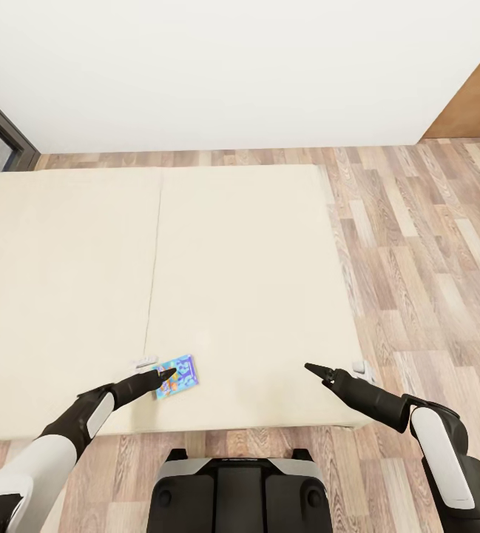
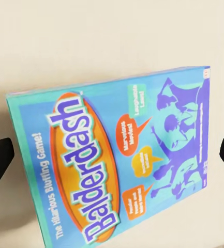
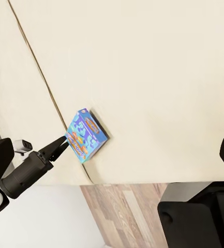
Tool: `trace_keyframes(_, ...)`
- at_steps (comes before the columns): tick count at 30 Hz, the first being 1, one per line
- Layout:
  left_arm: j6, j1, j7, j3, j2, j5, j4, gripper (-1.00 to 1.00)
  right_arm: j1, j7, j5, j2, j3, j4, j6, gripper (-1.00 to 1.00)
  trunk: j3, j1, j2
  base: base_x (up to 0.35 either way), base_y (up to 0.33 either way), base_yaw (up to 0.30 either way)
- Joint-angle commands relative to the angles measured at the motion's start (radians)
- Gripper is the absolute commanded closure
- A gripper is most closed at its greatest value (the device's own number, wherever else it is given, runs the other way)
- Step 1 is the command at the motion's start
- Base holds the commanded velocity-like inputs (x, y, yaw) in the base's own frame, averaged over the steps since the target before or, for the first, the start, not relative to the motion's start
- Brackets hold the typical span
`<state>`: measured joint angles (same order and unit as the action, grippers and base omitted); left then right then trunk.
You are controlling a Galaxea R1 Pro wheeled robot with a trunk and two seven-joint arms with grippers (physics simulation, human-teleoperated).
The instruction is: Put all the toys in the child's room - the three board games (two on the bed and one on the table), the two jigsaw puzzles on the table, and the tennis ball on the table - inside the toy box on the table in the child's room.
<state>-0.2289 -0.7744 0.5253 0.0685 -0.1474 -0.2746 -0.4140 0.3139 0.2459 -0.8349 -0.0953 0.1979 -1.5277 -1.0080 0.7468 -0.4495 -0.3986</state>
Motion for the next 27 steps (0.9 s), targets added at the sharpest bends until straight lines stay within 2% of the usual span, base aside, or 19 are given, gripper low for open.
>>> trace_keyframes(1,-0.01,0.0,0.004,0.004,0.0,-0.008,0.0,-1.0,0.001,0.01,0.01,0.0,0.001,0.0,-0.004,-1.0,0.001,-0.001,-0.001,0.0,0.0,0.0)
trace_keyframes(27,-0.01,0.0,0.004,0.004,0.0,-0.008,0.0,-1.0,0.001,0.01,0.01,0.0,0.004,-0.009,-0.004,-1.0,0.007,-0.001,-0.001,0.0,0.0,0.0)
